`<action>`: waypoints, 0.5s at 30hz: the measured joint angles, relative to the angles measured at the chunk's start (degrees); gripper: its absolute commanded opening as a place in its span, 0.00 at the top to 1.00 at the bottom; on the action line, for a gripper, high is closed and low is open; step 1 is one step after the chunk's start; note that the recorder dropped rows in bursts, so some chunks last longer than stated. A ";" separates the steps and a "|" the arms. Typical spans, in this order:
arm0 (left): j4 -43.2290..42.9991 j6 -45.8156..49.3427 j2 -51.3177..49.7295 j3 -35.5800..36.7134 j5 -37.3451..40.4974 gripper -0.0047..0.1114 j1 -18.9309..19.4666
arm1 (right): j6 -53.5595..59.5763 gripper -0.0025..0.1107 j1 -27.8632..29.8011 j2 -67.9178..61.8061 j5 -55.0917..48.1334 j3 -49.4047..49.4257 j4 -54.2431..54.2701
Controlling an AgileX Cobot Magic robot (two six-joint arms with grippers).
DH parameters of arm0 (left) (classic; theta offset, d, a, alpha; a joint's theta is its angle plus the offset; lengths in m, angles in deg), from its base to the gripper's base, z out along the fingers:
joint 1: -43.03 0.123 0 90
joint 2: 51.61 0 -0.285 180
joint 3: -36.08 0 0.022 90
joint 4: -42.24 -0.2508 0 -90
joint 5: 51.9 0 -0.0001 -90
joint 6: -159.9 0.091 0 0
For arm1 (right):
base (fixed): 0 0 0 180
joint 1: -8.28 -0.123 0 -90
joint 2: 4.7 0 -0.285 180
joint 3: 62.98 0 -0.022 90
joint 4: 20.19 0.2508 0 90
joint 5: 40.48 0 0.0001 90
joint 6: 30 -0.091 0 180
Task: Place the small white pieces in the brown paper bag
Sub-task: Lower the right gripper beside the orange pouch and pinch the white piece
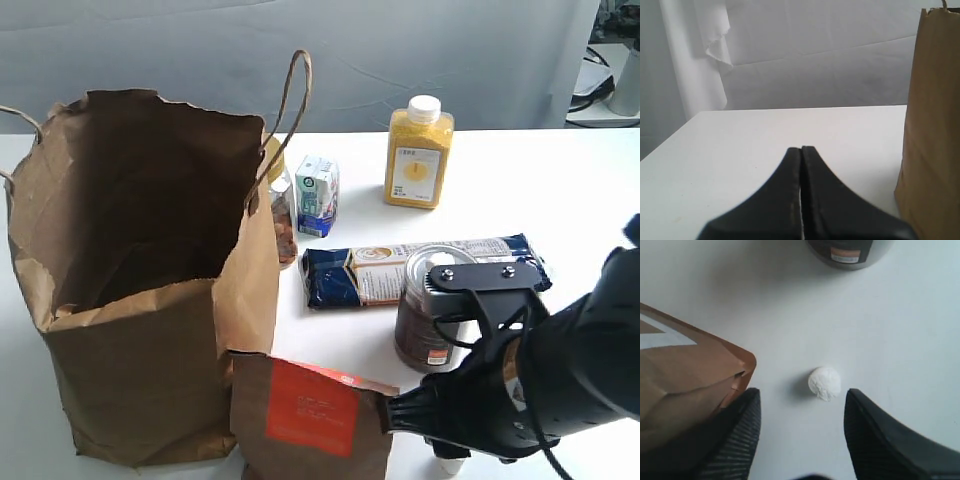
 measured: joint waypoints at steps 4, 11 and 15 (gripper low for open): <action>0.00 0.00 0.00 0.00 0.00 0.96 0.00 | 0.00 0.56 0.35 -5.59 1.86 0.00 0.00; 0.00 0.00 0.00 0.00 0.00 0.96 0.00 | 0.00 0.56 0.96 -14.72 6.44 0.00 -0.36; 0.00 0.00 0.00 0.00 0.00 0.96 0.00 | 0.00 0.68 0.96 -15.89 6.76 0.00 -0.36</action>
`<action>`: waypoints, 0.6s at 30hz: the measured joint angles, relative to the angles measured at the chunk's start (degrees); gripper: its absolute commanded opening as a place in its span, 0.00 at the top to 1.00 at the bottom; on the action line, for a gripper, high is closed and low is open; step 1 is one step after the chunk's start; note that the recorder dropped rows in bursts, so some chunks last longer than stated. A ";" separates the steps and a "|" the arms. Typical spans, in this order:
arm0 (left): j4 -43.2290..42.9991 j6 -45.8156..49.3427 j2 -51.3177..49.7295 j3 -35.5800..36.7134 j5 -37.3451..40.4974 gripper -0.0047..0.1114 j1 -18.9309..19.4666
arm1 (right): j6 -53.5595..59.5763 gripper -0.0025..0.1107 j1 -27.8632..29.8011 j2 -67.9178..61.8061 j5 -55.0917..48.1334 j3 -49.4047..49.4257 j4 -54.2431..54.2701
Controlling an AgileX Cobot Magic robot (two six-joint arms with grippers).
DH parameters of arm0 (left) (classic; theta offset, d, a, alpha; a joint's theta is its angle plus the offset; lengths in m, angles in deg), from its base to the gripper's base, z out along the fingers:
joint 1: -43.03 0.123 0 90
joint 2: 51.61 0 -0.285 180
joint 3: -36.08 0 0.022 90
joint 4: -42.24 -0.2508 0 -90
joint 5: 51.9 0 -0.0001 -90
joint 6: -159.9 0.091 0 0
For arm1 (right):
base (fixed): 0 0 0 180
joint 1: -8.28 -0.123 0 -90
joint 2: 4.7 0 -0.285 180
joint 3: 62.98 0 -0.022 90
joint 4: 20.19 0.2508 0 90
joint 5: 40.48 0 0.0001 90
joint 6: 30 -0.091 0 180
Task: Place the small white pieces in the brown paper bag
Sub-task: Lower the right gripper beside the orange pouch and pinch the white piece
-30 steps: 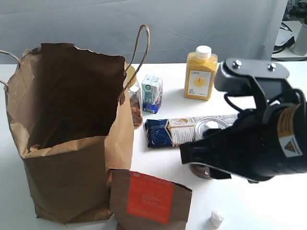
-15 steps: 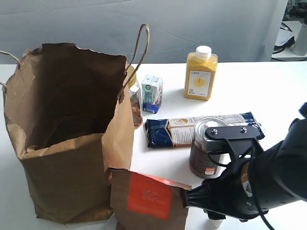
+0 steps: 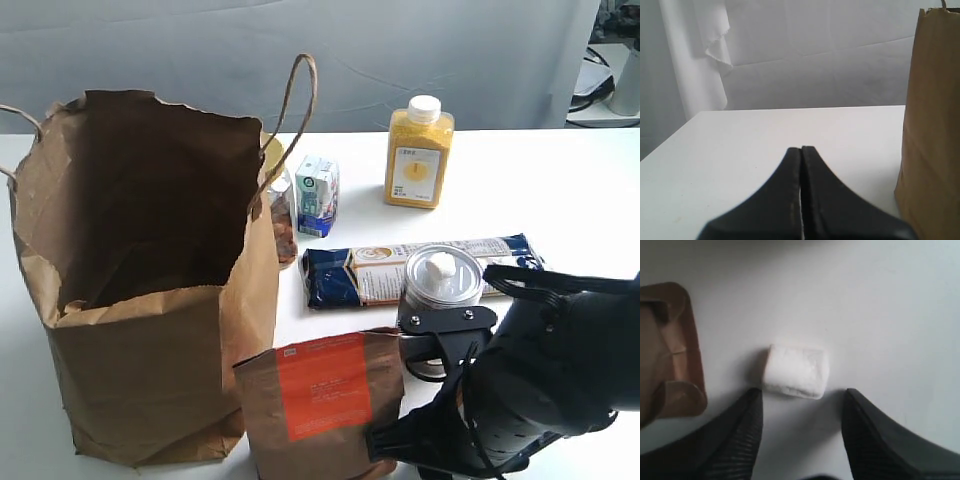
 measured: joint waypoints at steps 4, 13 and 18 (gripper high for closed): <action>0.00 0.00 0.00 0.00 0.00 0.96 0.00 | 0.00 0.65 0.00 0.00 2.87 0.00 -1.42; 0.00 0.00 0.00 0.00 0.00 0.96 0.00 | 0.00 0.54 2.66 -0.08 6.02 0.00 -3.10; 0.00 0.00 0.00 0.00 0.00 0.96 0.00 | 0.00 0.61 2.78 -0.12 6.70 0.00 -3.98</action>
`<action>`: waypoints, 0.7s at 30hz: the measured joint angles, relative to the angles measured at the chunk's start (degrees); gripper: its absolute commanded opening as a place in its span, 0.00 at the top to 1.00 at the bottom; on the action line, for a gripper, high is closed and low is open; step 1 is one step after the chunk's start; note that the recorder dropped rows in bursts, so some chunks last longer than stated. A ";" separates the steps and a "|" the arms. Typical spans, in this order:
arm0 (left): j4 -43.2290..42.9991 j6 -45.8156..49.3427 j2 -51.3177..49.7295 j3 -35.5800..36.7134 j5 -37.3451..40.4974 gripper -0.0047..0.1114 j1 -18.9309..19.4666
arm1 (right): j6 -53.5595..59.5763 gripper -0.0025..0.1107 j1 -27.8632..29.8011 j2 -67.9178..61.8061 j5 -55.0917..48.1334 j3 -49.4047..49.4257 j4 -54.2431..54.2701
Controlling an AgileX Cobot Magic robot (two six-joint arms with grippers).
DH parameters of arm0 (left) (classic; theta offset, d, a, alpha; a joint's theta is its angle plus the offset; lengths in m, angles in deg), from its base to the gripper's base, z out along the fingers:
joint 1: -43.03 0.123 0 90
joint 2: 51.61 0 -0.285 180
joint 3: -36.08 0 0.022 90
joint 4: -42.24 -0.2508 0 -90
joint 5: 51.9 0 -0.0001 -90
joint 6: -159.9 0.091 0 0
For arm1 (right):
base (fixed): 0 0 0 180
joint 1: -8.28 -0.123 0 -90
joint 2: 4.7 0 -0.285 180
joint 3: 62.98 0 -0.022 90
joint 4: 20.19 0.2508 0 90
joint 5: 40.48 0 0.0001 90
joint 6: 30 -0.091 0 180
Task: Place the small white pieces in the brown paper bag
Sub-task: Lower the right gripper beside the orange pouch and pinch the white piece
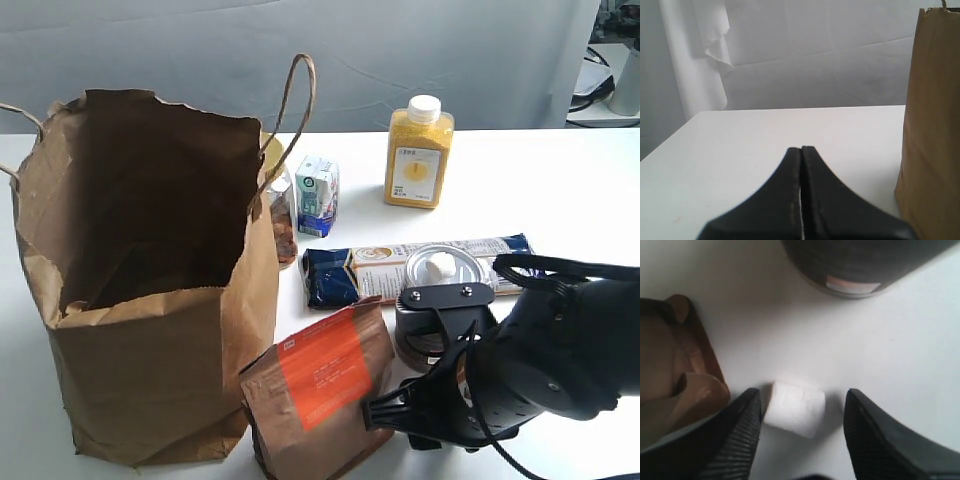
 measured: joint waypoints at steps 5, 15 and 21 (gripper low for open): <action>0.00 0.00 0.00 0.00 0.00 0.96 0.00 | 0.27 0.79 0.00 0.00 0.85 0.00 -0.27; 0.00 0.00 0.00 0.00 0.00 0.96 0.00 | 0.87 0.98 0.00 0.00 1.51 0.00 -0.41; 0.00 0.00 0.00 0.00 0.00 0.96 0.00 | 1.84 0.98 0.00 1.41 0.42 0.80 0.51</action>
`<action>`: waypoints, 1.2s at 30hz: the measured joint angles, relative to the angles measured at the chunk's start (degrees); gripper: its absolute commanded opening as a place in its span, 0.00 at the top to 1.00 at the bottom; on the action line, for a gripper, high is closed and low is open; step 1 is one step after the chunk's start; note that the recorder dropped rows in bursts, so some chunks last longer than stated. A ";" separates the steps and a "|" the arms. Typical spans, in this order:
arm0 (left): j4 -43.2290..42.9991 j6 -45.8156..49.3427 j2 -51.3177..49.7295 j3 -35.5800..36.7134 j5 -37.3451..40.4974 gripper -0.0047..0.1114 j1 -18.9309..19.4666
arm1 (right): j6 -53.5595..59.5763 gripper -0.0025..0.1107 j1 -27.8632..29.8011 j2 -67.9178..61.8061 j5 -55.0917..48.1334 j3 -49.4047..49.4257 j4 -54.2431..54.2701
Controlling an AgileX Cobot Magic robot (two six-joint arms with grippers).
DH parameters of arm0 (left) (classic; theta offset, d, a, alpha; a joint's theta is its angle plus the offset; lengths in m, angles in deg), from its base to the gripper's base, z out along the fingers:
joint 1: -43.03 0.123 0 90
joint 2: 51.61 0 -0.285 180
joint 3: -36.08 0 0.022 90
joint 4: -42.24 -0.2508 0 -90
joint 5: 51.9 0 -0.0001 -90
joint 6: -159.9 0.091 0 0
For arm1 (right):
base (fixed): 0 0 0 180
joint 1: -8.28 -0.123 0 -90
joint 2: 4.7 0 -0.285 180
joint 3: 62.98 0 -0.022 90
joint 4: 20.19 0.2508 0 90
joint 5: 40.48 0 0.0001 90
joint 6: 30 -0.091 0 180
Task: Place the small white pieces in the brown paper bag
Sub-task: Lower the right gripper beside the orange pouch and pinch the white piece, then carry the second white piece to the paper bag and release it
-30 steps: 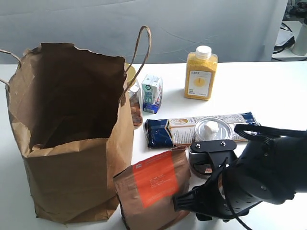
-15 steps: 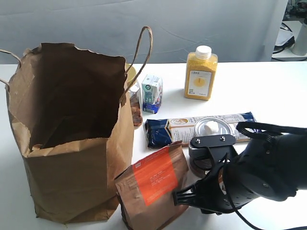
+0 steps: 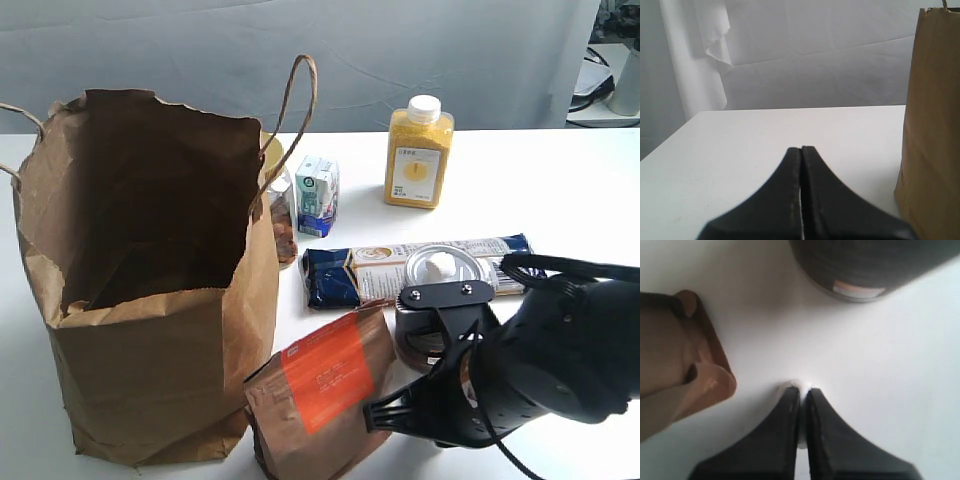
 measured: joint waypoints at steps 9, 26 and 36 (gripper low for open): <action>0.00 0.00 0.00 0.00 0.00 0.96 0.00 | 0.86 0.98 0.00 14.46 -1.15 6.77 3.34; 0.00 0.00 0.00 0.00 0.00 0.96 0.00 | 9.63 0.98 0.00 46.33 -2.32 7.87 14.00; 0.00 0.00 0.00 0.00 0.00 0.96 0.00 | 22.11 0.98 -2.58 49.75 1.32 3.32 18.95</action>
